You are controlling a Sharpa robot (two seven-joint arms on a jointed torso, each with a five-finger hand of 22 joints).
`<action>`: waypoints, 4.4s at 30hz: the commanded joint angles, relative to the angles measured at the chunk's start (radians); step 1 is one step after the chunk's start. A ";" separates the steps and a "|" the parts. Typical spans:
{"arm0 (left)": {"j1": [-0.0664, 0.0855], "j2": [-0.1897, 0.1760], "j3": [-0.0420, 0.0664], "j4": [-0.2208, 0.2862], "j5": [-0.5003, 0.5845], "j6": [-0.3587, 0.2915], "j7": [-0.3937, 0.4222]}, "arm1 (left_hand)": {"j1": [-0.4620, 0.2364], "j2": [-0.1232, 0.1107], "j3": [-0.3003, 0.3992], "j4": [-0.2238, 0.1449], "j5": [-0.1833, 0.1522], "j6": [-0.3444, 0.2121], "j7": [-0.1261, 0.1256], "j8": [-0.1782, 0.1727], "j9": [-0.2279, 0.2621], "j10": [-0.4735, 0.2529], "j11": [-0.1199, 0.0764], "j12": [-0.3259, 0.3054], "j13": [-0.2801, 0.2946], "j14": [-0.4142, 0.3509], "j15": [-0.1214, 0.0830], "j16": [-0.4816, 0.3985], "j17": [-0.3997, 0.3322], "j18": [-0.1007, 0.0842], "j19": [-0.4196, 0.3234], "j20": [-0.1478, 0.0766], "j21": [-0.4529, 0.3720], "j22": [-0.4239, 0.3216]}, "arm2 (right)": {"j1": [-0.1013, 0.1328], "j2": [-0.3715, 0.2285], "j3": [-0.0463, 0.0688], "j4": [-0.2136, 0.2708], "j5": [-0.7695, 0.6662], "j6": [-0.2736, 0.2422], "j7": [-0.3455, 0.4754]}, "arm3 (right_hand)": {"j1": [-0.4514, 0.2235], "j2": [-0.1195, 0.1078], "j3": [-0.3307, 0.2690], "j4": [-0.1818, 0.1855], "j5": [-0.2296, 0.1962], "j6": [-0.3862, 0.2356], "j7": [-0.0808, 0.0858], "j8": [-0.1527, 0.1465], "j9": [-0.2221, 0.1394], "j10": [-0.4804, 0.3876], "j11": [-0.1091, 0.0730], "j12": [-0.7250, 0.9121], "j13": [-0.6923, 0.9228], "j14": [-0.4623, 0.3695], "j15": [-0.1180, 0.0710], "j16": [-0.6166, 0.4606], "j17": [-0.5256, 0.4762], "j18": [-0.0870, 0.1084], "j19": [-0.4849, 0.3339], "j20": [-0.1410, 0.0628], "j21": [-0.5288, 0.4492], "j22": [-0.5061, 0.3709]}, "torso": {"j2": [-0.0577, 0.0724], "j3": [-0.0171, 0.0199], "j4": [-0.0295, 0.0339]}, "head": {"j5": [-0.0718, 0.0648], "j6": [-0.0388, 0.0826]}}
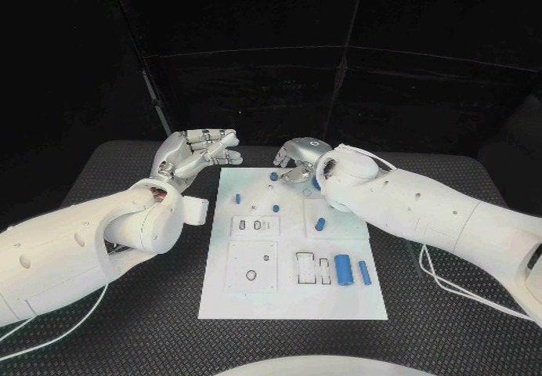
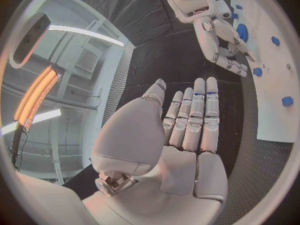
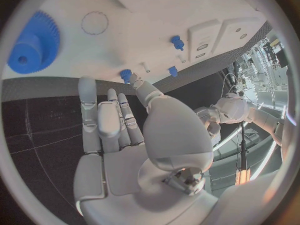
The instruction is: Assemble the parts on the task board
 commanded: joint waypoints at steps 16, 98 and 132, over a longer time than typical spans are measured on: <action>0.002 -0.009 0.001 -0.001 -0.004 0.013 0.003 | 0.007 0.001 0.001 -0.006 -0.004 0.004 -0.001 -0.007 -0.001 -0.001 0.003 -0.005 -0.001 0.004 0.003 -0.007 0.002 0.012 0.005 -0.001 -0.005 -0.002 | 0.002 -0.292 0.002 0.179 0.359 0.018 -0.096 | 0.037 -0.060 -0.247 0.234 0.162 0.004 -0.038 0.043 0.005 0.255 -0.059 0.722 0.580 0.069 -0.044 0.209 0.349 -0.053 0.181 -0.036 0.195 0.309 | -0.003 0.0063 -0.0197 | -0.016 0.009; 0.002 0.003 0.001 -0.020 -0.004 0.018 -0.001 | 0.008 0.002 0.000 -0.007 -0.004 0.005 -0.003 -0.010 -0.001 -0.002 0.002 -0.010 -0.001 0.004 0.003 -0.011 0.004 0.012 0.006 -0.001 -0.006 -0.003 | -0.007 -0.159 0.000 0.245 0.028 -0.080 -0.170 | 0.192 0.001 -0.199 0.288 0.110 0.133 -0.054 0.172 0.004 0.487 -0.081 1.340 1.322 0.101 -0.054 0.287 0.541 -0.069 0.243 -0.052 0.288 0.465 | -0.002 0.0045 -0.0166 | -0.017 -0.014; 0.002 0.016 0.002 -0.029 -0.004 0.023 -0.005 | 0.008 0.003 -0.001 -0.009 -0.004 0.004 -0.002 -0.013 -0.001 -0.003 0.003 -0.014 -0.001 0.005 0.003 -0.014 0.006 0.012 0.007 -0.001 -0.007 -0.004 | -0.009 -0.017 -0.053 0.138 -0.002 -0.018 -0.172 | 0.157 -0.010 -0.184 0.295 0.078 0.087 -0.034 0.121 -0.006 0.469 -0.065 1.322 1.303 0.100 -0.043 0.286 0.538 -0.070 0.240 -0.045 0.287 0.463 | -0.002 0.0057 -0.0182 | -0.003 -0.027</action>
